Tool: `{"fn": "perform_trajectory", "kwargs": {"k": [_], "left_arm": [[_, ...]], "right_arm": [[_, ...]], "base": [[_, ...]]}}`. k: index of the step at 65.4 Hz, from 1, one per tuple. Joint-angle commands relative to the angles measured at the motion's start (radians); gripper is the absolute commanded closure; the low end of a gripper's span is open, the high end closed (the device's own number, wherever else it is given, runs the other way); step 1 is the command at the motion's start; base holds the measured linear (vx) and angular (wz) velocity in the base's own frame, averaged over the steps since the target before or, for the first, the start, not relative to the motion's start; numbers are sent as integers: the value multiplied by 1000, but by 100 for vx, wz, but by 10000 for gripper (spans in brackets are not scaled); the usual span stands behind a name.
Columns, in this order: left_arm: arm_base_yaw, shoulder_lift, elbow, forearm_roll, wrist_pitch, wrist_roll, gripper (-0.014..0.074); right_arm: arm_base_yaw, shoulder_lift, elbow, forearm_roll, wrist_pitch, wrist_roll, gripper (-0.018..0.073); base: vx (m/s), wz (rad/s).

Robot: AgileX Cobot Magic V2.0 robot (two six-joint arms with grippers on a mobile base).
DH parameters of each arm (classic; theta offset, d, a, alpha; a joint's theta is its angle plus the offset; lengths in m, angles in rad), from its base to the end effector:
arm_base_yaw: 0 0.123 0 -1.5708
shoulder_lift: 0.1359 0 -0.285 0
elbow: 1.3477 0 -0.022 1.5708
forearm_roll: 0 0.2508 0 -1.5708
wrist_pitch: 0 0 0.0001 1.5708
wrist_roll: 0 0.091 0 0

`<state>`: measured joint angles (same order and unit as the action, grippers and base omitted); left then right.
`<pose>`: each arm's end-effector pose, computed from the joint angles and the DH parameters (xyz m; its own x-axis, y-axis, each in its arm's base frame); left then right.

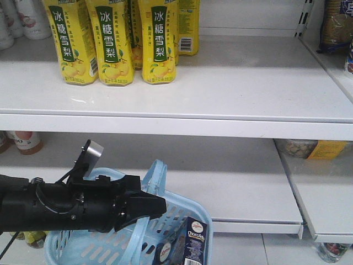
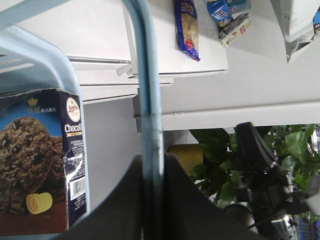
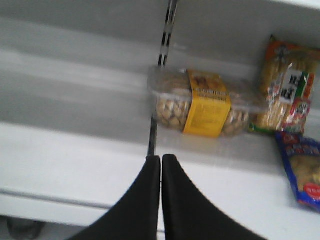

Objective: Left arm holds basket, right arm returns cookies
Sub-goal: 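Move the open right gripper toward the cookie box in the basket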

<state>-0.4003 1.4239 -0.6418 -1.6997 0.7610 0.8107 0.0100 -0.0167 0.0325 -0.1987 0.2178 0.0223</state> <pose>0.2145 -0.1584 0.2283 -0.9513 -0.2359 -0.1986 0.0792 0.4355 -0.8967 0.0556 -0.0033 0.1837 -0.1452 -0.1723 -0.9743 0.0075 0.9845 -0.1752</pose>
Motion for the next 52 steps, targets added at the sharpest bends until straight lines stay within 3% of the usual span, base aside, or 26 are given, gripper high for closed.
{"fn": "perform_trajectory", "kwargs": {"k": [1,8,29,45,52], "left_arm": [[-1,-34,-28,-75,3,46,603],[-1,-34,-28,-75,3,46,603],[-1,-34,-28,-75,3,46,603],[-1,-34,-28,-75,3,46,603],[-1,-34,-28,-75,3,46,603]], "right_arm": [[1,-5,-4,4,-224,17,563],[1,12,-40,59,-330,46,563],[1,345,-321,281,-129,74,563],[1,476,-338,315,-133,75,563],[1,489,-338,374,-126,80,563]], "base": [[0,0],[0,0],[0,0],[0,0],[0,0]]}}
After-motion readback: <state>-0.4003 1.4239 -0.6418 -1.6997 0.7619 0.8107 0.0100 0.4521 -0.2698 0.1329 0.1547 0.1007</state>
